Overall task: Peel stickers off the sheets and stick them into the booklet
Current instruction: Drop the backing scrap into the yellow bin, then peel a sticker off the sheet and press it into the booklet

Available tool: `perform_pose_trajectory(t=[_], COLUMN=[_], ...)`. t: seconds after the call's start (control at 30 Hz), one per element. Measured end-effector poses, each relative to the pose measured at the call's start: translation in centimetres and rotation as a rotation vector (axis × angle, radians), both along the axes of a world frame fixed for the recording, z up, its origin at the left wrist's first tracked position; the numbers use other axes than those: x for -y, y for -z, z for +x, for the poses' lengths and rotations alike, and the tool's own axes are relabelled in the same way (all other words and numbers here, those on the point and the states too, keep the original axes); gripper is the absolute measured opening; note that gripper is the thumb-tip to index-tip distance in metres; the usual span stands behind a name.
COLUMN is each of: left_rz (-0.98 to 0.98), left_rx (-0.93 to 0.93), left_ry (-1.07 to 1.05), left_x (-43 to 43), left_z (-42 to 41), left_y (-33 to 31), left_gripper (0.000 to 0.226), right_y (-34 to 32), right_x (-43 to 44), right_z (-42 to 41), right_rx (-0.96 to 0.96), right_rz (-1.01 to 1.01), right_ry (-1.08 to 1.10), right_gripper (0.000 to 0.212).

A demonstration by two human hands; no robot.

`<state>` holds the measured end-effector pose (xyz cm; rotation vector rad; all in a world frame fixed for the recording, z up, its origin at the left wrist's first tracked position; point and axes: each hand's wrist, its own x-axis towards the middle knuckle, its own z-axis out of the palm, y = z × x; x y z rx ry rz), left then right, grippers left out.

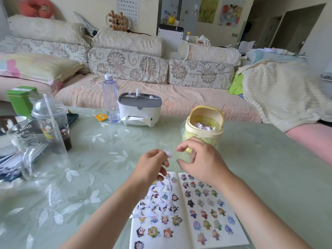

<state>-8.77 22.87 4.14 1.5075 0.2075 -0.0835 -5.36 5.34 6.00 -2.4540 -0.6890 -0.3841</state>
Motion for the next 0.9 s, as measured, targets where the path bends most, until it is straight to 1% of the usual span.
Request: perform_pose_trajectory(t=[0.1, 0.17, 0.2, 0.27, 0.33, 0.4, 0.47, 0.5, 0.6, 0.67, 0.73, 0.9], left_rz=[0.019, 0.02, 0.006, -0.029, -0.067, -0.13, -0.17, -0.152, -0.013, 0.049, 0.075, 0.156], left_rx=[-0.052, -0.088, -0.108, -0.158, -0.192, -0.206, -0.203, -0.191, -0.14, -0.114, -0.1, -0.048], left_ry=[0.072, 0.108, 0.122, 0.148, 0.182, 0.207, 0.203, 0.187, 0.124, 0.108, 0.091, 0.077], left_x=[0.0, 0.1, 0.1, 0.2, 0.2, 0.0, -0.3, -0.3, -0.4, -0.3, -0.2, 0.0], left_z=[-1.0, -1.8, -2.2, -3.0, -3.8, -4.5, -5.0, -5.2, -5.7, -6.1, -6.4, -7.0], left_y=[0.1, 0.2, 0.1, 0.0, -0.1, -0.2, -0.3, -0.3, -0.1, 0.1, 0.0, -0.3], left_gripper=[0.016, 0.016, 0.016, 0.015, 0.018, 0.027, 0.035, 0.034, 0.02, 0.015, 0.013, 0.012], right_y=[1.1, 1.7, 1.8, 2.0, 2.1, 2.1, 2.1, 2.1, 2.1, 2.1, 2.0, 1.5], right_x=[-0.1, -0.3, -0.4, -0.4, -0.4, -0.6, -0.9, -1.1, -1.4, -1.3, -1.3, -1.1], right_z=[-1.8, -2.6, -3.0, -3.7, -4.5, -5.1, -5.4, -5.6, -6.1, -6.4, -6.7, -7.1], right_rx=[0.04, 0.101, 0.134, 0.174, 0.151, 0.019, -0.197, -0.325, -0.669, -0.816, -0.882, -0.869], right_rz=[-0.062, -0.069, -0.066, -0.053, -0.004, 0.109, 0.247, 0.339, 0.616, 0.691, 0.704, 0.676], right_ry=[-0.027, -0.046, -0.042, -0.031, -0.021, 0.022, 0.077, 0.089, 0.067, 0.08, 0.086, 0.094], right_gripper=[0.025, 0.016, 0.011, 0.009, 0.009, 0.009, 0.01, 0.011, 0.008, 0.01, 0.014, 0.013])
